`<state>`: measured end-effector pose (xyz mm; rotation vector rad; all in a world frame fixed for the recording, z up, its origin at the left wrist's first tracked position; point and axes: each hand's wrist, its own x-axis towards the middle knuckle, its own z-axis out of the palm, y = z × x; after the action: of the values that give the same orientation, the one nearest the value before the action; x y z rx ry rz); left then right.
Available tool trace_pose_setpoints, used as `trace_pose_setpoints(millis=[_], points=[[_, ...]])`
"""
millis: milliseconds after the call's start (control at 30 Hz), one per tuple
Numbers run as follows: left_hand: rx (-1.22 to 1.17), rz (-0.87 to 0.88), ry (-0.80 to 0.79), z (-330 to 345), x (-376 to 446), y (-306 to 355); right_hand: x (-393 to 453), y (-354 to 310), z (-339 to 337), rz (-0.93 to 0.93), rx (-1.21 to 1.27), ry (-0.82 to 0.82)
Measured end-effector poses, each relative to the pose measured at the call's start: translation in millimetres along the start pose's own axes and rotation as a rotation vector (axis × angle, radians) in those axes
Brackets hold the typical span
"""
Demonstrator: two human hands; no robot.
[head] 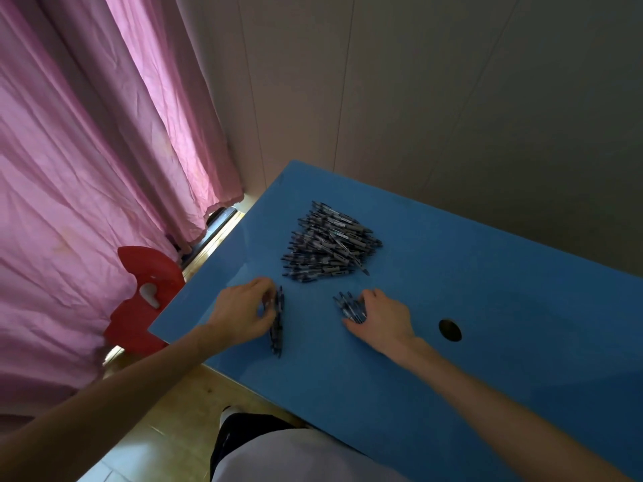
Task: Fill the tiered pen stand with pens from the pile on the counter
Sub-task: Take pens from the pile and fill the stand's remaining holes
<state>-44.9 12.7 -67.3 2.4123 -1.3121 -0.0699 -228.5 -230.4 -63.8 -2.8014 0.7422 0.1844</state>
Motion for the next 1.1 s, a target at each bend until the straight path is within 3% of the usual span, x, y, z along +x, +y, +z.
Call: trace_pose_setpoints(millis=[100,167,333,533,667,767,933,1100], points=[[0.126,-0.323,-0.075,1.8,0.5,-1.0,0.7,-1.8,-4.5,0.021,-0.101,-0.04],[0.212,-0.408,-0.149,3.1,3.1,-1.0,1.7,-5.2,-6.7,0.044,-0.13,-0.07],[0.3,-0.398,-0.257,-0.6,26.0,21.5,11.7,-17.4,-9.6,0.068,-0.176,-0.121],[0.206,-0.389,-0.402,11.7,46.1,46.8,15.9,-27.3,-16.9,-0.091,-0.205,-0.295],[0.271,-0.263,-0.373,22.0,38.3,56.3,18.7,-35.1,-5.1,-0.164,-0.372,-0.339],[0.19,-0.252,-0.345,29.0,27.2,49.0,17.2,-33.6,10.0,-0.148,-0.423,-0.299],[0.001,-0.312,-0.277,25.4,17.1,43.5,7.5,-8.8,2.5,-0.124,-0.103,-0.188],[-0.424,-0.476,-0.253,15.5,16.9,52.3,-0.2,13.0,4.6,0.224,0.696,-0.13]])
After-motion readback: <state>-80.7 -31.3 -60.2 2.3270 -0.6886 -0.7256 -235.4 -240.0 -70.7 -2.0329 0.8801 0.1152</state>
